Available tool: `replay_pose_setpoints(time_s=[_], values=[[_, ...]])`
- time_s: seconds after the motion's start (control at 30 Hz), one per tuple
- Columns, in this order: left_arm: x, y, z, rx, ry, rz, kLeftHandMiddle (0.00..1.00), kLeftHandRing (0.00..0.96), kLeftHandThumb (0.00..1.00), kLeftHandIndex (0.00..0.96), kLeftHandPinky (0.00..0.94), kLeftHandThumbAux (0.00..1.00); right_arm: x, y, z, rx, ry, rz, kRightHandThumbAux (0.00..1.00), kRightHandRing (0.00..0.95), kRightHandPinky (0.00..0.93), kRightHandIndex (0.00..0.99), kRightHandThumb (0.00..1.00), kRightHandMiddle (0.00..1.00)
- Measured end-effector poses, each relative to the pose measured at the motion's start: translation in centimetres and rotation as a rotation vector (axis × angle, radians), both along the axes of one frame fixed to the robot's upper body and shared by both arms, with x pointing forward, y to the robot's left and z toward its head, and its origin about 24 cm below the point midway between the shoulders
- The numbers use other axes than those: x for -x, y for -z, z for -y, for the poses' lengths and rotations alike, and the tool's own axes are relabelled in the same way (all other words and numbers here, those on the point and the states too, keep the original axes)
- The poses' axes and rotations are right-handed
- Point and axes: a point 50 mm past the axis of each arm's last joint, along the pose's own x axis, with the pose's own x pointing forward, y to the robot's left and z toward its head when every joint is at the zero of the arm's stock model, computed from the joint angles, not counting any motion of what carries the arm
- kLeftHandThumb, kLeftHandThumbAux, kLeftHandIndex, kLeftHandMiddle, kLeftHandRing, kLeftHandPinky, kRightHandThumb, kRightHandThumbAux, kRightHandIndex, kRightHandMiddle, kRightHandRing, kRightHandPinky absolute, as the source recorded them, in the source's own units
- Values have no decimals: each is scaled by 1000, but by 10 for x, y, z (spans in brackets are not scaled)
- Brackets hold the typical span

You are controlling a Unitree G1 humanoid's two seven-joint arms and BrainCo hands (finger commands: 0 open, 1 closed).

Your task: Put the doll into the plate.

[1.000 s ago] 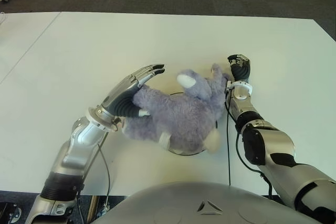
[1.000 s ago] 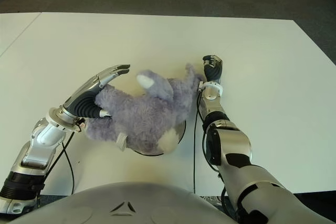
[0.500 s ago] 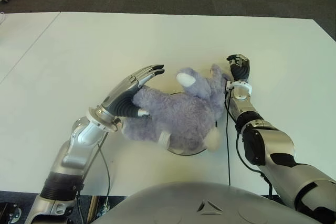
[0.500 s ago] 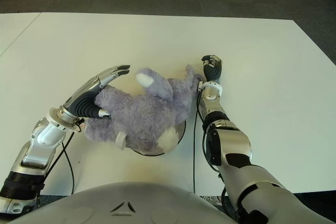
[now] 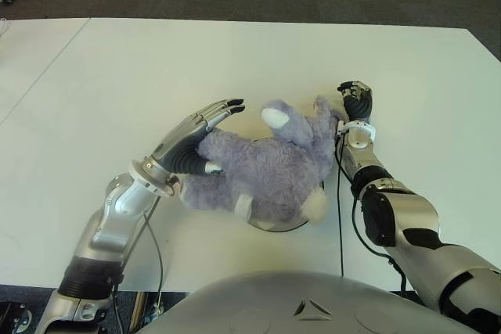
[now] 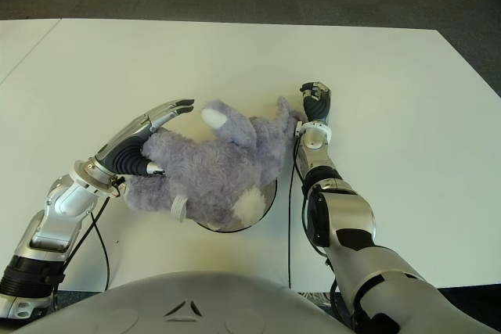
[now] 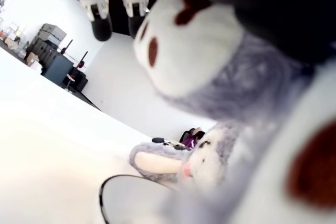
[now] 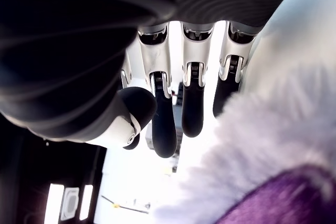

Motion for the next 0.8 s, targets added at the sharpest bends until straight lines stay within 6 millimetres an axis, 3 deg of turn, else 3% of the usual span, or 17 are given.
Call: replay_pose_setpoints(time_s=[0.53, 0.6, 0.67, 0.8], values=[[-2, 1, -4, -41, -20, -11, 0, 0, 43, 0, 0, 348, 0, 0, 0, -1, 6, 1, 685, 347, 6, 417, 843, 469], [-2, 1, -5, -42, -24, -13, 0, 0, 45, 0, 0, 354, 0, 0, 0, -1, 7, 1, 684, 364, 50, 417, 843, 470], [-2, 1, -5, -42, -25, -14, 0, 0, 51, 0, 0, 358, 0, 0, 0, -1, 7, 1, 671, 396, 77, 425, 939, 499], [-3, 1, -6, -43, -31, -19, 0, 0, 65, 0, 0, 367, 0, 0, 0, -1, 6, 1, 670, 400, 110, 426, 946, 503]])
